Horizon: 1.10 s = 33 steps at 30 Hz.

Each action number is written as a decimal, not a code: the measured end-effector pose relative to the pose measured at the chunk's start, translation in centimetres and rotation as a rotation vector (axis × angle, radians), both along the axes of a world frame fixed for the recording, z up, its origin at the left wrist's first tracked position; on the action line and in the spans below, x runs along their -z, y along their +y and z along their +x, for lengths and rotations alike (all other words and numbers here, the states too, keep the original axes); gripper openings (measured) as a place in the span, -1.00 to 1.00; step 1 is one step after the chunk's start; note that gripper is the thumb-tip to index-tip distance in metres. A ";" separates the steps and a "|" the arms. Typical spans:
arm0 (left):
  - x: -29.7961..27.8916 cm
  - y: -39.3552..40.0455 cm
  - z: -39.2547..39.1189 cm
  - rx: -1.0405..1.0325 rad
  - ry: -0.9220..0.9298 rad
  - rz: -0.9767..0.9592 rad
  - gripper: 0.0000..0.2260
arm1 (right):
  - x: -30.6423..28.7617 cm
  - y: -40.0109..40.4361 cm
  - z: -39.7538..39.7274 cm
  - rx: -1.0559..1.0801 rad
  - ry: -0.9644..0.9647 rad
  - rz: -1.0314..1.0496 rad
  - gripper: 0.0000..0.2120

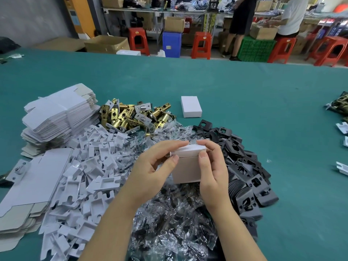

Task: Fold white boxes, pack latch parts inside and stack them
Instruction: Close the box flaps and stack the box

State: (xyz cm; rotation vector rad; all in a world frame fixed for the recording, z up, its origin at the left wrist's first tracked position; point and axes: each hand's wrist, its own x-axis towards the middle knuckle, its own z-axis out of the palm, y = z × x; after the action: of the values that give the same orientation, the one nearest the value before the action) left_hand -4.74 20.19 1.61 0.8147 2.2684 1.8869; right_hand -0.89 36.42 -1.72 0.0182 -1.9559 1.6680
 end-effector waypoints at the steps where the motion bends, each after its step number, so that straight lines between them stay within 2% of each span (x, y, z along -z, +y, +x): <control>1: 0.0 0.0 0.0 -0.002 0.016 0.003 -0.66 | 0.0 0.0 0.0 0.001 0.002 -0.001 -0.79; 10: 0.2 0.4 0.2 -0.024 -0.011 0.059 -0.63 | 0.1 -0.2 0.1 0.035 0.005 0.009 -0.76; 15: 0.2 0.3 0.2 -0.023 -0.026 0.068 -0.64 | 0.0 -0.1 0.0 0.114 0.108 0.145 -0.75; 21: 0.5 0.3 0.0 -0.044 -0.047 0.087 -0.66 | 0.1 0.0 0.0 0.106 0.074 0.154 -0.77; 24: 0.6 0.3 0.0 -0.042 -0.077 0.106 -0.71 | 0.1 0.1 -0.1 0.114 0.089 0.150 -0.78; 27: 0.6 0.5 0.0 -0.077 -0.110 0.108 -0.85 | 0.3 0.1 -0.1 0.119 0.083 0.130 -0.81; 33: 0.7 1.1 0.2 -0.136 -0.102 0.119 -0.84 | 0.3 -0.1 -0.1 0.111 0.081 0.079 -0.84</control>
State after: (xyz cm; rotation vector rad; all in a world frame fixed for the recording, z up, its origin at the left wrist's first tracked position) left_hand -4.57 21.25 0.93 0.5754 2.2208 2.0866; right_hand -0.96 36.36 -2.04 0.0069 -1.9250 1.4965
